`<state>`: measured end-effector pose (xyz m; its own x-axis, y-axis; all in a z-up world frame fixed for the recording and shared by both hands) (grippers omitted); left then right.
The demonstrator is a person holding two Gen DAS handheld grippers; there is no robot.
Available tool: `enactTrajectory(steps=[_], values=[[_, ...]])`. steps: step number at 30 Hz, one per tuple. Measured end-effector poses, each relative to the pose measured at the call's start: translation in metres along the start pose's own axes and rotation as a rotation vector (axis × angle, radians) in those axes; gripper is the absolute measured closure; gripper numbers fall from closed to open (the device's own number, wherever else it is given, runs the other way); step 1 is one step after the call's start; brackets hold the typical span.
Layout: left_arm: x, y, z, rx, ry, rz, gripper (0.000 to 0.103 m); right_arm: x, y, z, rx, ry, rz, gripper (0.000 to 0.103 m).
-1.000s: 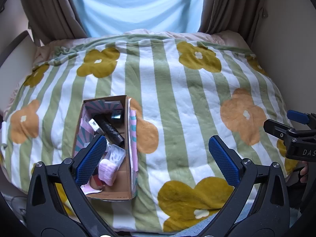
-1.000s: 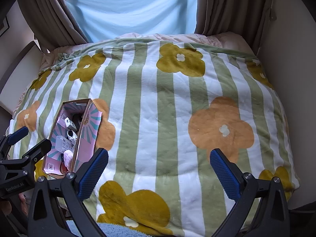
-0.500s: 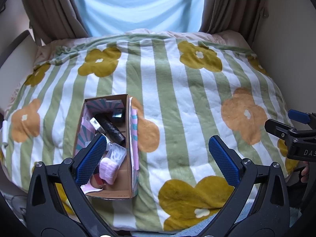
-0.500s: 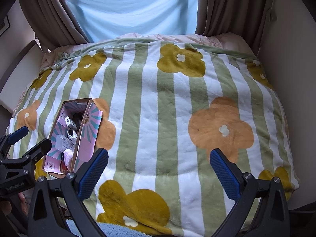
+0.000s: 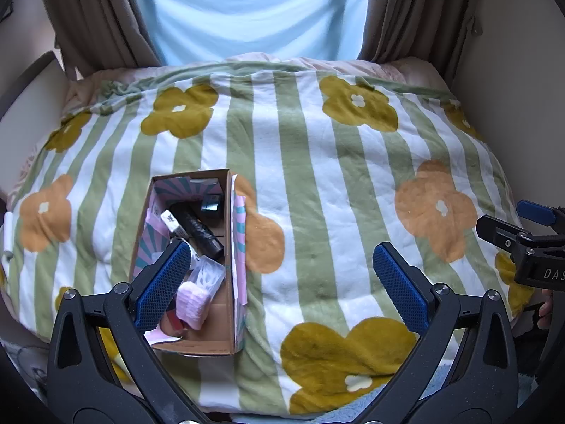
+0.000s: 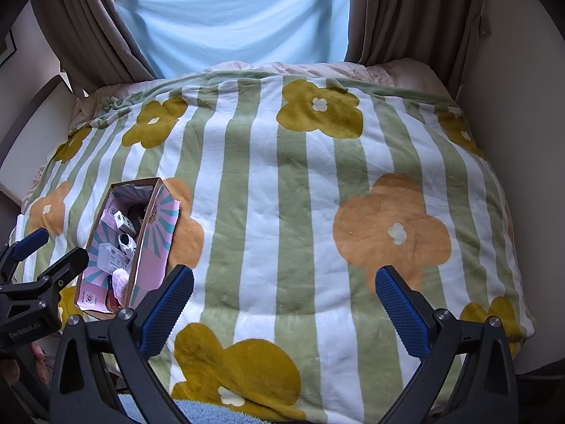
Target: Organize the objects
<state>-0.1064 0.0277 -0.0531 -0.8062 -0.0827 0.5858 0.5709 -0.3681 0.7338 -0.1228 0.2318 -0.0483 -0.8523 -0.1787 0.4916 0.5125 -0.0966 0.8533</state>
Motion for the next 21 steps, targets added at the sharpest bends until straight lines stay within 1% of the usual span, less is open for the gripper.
enactTrajectory(steps=[4, 8, 11, 13, 18, 21], values=[[0.000, 0.000, 0.000, -0.002, 0.002, -0.004, 0.001, 0.000, 0.000, 0.000, -0.001, -0.001, -0.001, 0.001], [0.001, -0.002, 0.004, 0.012, -0.002, -0.006, 0.001, 0.000, 0.000, -0.001, -0.001, -0.001, -0.001, 0.001], [0.001, -0.002, 0.006, 0.001, -0.004, -0.002, 0.001, 0.000, 0.000, -0.001, -0.001, -0.001, 0.000, 0.001], [0.000, -0.004, 0.009, -0.013, -0.001, -0.014, 0.001, 0.000, 0.000, 0.000, -0.001, -0.001, 0.000, 0.001], [-0.006, -0.013, 0.011, 0.006, 0.004, -0.056, 0.001, -0.002, -0.002, 0.002, -0.004, 0.000, -0.008, 0.001], [-0.006, -0.018, 0.012, -0.019, 0.026, -0.061, 0.001, -0.005, -0.004, 0.006, -0.011, -0.003, -0.013, 0.001]])
Point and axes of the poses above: each gripper's, at about its wrist camera, not at the fingertips, and y roughly against the way its jaws point, z to its right, x to its top, the point moved 6 cm from there along -y, roughly the way its jaws point, and after that the axes turned 15 degrees about -x, right-handed, at the moved point
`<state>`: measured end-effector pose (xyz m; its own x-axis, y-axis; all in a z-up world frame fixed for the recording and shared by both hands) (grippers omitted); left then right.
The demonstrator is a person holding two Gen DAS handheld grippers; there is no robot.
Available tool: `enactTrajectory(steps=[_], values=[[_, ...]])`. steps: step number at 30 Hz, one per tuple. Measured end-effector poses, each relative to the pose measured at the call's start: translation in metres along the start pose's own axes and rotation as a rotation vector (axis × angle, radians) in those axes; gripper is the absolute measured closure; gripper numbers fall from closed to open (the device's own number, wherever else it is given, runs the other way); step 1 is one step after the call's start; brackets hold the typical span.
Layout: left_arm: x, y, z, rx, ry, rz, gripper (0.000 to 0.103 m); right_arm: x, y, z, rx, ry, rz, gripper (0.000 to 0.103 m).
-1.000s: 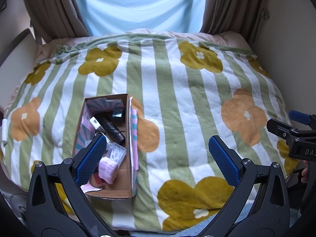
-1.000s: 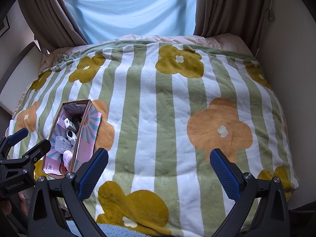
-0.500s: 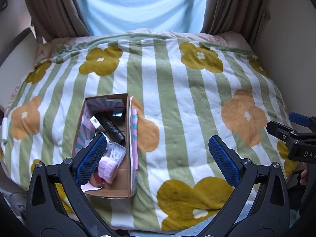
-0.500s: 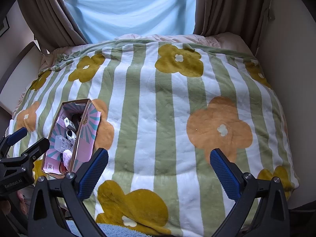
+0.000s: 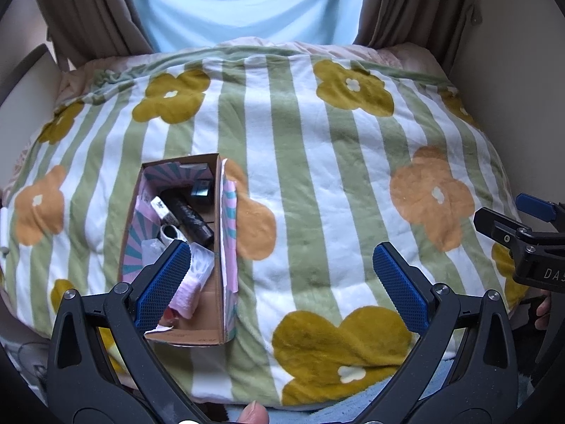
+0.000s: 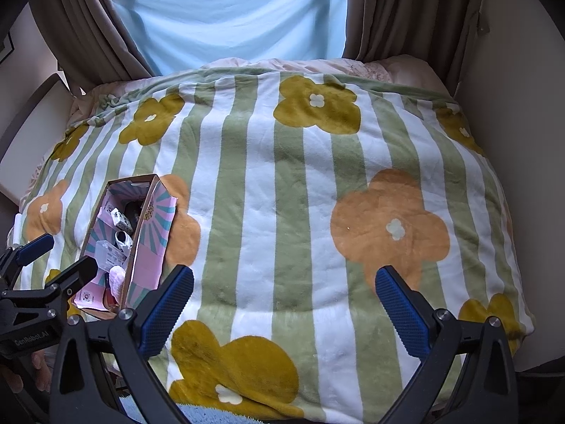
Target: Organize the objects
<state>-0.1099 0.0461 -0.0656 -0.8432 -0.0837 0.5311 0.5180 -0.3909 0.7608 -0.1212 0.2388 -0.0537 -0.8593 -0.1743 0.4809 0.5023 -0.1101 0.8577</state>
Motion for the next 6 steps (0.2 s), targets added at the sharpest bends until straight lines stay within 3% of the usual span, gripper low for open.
enactTrajectory(steps=[6], values=[[0.000, -0.011, 0.002, -0.005, 0.012, 0.004, 0.001, -0.002, -0.013, 0.003, -0.005, -0.019, -0.031, 0.001]])
Point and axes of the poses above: each gripper's, at about its wrist camera, not at the fingertips, and y roughly against the way its jaws point, z to its right, x to its top, the point moved 6 cm from there along -y, roughly the way its jaws point, and after that the axes turned 15 degrees about -x, right-handed, at the moved point
